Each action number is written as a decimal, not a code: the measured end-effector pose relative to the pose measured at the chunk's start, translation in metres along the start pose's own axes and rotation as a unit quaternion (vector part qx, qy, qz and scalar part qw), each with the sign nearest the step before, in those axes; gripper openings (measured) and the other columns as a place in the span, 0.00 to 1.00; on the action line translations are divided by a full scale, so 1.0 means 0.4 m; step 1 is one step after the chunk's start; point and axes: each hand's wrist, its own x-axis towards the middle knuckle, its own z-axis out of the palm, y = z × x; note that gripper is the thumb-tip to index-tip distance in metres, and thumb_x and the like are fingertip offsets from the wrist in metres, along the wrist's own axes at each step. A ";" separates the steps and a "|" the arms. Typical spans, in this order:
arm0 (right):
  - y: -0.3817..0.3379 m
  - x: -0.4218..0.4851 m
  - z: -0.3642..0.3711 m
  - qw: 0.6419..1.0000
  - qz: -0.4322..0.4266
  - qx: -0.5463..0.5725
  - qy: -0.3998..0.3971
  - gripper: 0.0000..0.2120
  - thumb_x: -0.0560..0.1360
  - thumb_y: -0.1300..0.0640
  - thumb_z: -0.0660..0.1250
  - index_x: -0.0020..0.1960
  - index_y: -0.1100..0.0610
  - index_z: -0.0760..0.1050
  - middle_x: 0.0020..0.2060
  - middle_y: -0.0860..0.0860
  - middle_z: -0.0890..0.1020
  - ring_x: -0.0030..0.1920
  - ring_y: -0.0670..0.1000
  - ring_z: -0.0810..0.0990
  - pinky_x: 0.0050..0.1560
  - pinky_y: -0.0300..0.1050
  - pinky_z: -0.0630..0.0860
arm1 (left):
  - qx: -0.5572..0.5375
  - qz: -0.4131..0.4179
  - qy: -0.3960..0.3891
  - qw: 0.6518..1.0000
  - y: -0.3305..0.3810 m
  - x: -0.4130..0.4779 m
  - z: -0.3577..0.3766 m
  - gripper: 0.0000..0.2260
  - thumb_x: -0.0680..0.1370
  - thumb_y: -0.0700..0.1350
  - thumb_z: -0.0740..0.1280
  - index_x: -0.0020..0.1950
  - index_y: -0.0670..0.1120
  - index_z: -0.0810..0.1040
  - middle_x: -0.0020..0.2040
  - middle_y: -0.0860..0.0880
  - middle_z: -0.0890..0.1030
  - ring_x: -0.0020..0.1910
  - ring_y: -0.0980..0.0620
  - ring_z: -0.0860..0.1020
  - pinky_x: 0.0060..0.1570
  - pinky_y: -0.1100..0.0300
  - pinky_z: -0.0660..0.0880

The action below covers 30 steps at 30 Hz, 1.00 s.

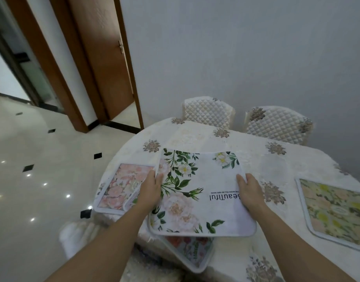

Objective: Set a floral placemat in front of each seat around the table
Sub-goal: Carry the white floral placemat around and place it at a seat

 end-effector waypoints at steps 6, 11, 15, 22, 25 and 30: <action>-0.100 -0.029 0.220 0.994 -0.061 0.000 -0.094 0.17 0.82 0.52 0.57 0.63 0.63 0.72 0.55 0.56 0.78 0.55 0.57 0.76 0.51 0.47 0.70 | 0.015 -0.073 0.103 0.992 -0.131 -0.089 -0.193 0.11 0.84 0.51 0.54 0.53 0.44 0.69 0.42 0.48 0.74 0.42 0.50 0.72 0.37 0.56 0.66; -0.227 -0.104 0.435 0.975 -0.109 -0.011 -0.192 0.21 0.82 0.49 0.56 0.68 0.63 0.69 0.64 0.60 0.75 0.64 0.61 0.73 0.63 0.56 0.70 | 0.018 -0.141 0.193 0.971 -0.257 -0.186 -0.390 0.15 0.84 0.53 0.54 0.49 0.42 0.70 0.41 0.49 0.75 0.41 0.49 0.74 0.37 0.56 0.70; -0.332 -0.192 0.605 0.952 -0.166 -0.013 -0.257 0.18 0.82 0.50 0.57 0.64 0.60 0.73 0.57 0.58 0.79 0.57 0.59 0.77 0.57 0.55 0.74 | 0.009 -0.191 0.264 0.945 -0.352 -0.274 -0.540 0.15 0.84 0.54 0.54 0.49 0.43 0.70 0.41 0.47 0.75 0.39 0.49 0.74 0.37 0.54 0.72; -0.500 -0.360 0.918 0.919 -0.209 -0.015 -0.333 0.11 0.82 0.52 0.57 0.55 0.58 0.72 0.46 0.53 0.76 0.47 0.55 0.74 0.46 0.45 0.66 | -0.010 -0.243 0.345 0.906 -0.548 -0.374 -0.791 0.15 0.84 0.53 0.55 0.50 0.41 0.71 0.44 0.45 0.77 0.43 0.46 0.76 0.40 0.54 0.73; -0.568 -0.414 1.067 0.914 -0.224 -0.024 -0.336 0.10 0.82 0.50 0.57 0.53 0.56 0.71 0.47 0.54 0.77 0.48 0.56 0.76 0.47 0.46 0.68 | -0.019 -0.252 0.360 0.898 -0.654 -0.365 -0.902 0.14 0.84 0.52 0.56 0.49 0.42 0.70 0.41 0.48 0.76 0.40 0.48 0.75 0.34 0.58 0.69; -0.691 -0.484 1.308 0.912 -0.223 -0.045 -0.342 0.12 0.82 0.52 0.56 0.56 0.59 0.73 0.46 0.55 0.77 0.46 0.56 0.74 0.46 0.45 0.66 | -0.042 -0.247 0.363 0.898 -0.808 -0.308 -1.111 0.13 0.84 0.51 0.55 0.50 0.43 0.71 0.41 0.48 0.76 0.40 0.51 0.76 0.34 0.59 0.69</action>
